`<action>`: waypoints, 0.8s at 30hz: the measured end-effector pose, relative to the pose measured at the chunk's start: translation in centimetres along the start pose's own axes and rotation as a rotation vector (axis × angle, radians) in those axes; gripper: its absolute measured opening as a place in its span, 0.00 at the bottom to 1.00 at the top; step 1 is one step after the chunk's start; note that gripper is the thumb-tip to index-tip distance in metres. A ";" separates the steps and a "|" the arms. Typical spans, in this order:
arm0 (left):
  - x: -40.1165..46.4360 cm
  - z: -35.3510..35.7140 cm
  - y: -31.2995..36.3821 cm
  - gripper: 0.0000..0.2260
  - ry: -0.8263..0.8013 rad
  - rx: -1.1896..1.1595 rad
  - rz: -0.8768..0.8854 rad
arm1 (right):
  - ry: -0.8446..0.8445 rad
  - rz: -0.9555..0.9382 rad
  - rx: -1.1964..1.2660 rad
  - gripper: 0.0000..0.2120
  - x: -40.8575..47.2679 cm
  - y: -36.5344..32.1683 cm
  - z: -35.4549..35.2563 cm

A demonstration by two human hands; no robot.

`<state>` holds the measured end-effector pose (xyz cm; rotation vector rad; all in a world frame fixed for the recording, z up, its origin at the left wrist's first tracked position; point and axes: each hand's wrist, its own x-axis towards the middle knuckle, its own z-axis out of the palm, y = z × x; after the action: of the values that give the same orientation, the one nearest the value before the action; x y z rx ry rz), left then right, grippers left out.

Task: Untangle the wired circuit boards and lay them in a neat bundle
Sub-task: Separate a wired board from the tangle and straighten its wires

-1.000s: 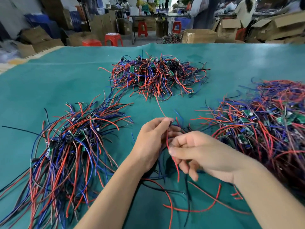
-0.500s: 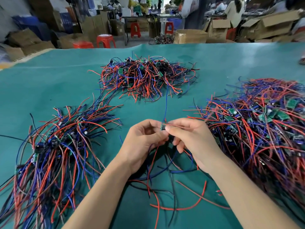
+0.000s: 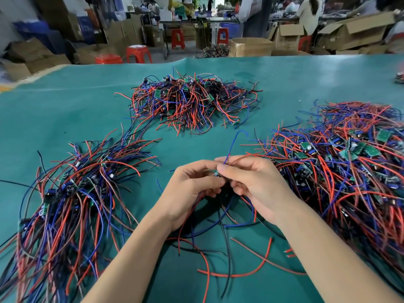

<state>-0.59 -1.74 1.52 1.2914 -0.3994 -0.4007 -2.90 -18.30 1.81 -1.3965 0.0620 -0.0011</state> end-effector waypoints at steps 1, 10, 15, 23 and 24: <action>0.0 0.0 0.1 0.09 -0.002 -0.002 0.000 | 0.001 0.000 0.005 0.05 0.0 0.0 0.0; -0.1 0.3 0.2 0.04 -0.005 0.024 -0.029 | 0.059 -0.101 -0.073 0.02 0.2 0.3 -0.1; -0.2 0.4 0.2 0.05 0.031 0.097 -0.016 | 0.127 -0.231 -0.261 0.06 0.3 0.3 -0.2; -0.3 0.9 0.6 0.07 0.037 0.147 -0.015 | 0.331 -0.401 -0.524 0.11 0.4 -0.6 -1.2; -0.3 0.9 0.6 0.07 0.041 0.146 -0.015 | 0.362 -0.420 -0.550 0.12 0.4 -0.7 -1.4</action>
<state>-1.25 -2.27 2.29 1.4435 -0.3898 -0.3624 -2.55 -19.77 2.22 -1.9221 0.0715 -0.6275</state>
